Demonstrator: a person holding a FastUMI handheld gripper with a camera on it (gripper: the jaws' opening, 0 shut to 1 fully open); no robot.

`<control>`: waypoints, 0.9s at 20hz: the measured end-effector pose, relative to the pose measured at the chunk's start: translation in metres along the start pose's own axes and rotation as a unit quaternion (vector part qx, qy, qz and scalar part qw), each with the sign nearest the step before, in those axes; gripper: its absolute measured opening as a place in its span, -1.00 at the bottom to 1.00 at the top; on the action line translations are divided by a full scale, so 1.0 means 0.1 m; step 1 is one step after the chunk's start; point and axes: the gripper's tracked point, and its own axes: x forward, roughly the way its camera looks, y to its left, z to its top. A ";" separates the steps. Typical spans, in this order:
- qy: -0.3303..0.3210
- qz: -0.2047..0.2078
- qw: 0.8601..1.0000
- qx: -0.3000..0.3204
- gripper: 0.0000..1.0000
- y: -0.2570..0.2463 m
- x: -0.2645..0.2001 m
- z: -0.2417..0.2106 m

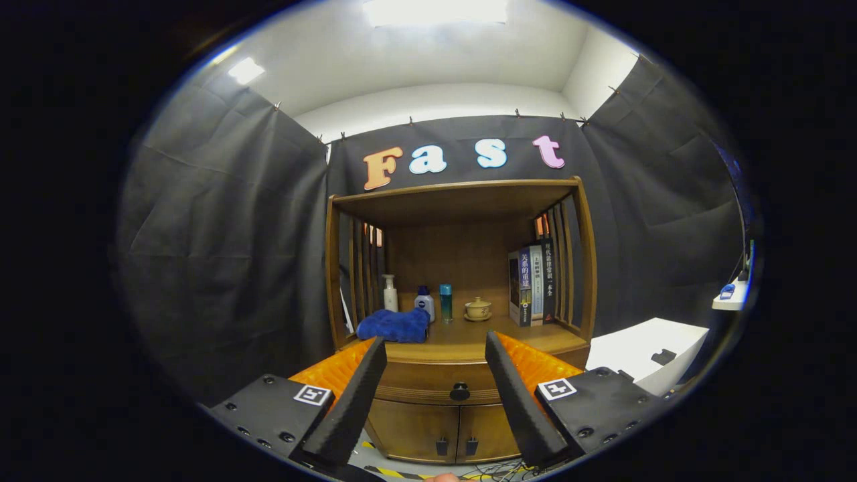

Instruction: Pull open the drawer, take out the items inside it, and place them on the countertop above the cabinet.

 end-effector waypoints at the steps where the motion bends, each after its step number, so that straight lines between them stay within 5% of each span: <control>1: -0.004 -0.004 1.000 0.000 0.93 -0.02 0.05 0.00; 6: -0.007 -0.022 1.000 -0.013 0.93 -0.15 0.48 -0.24; 18: 0.045 -0.045 0.996 -0.063 0.96 -0.52 1.49 -1.65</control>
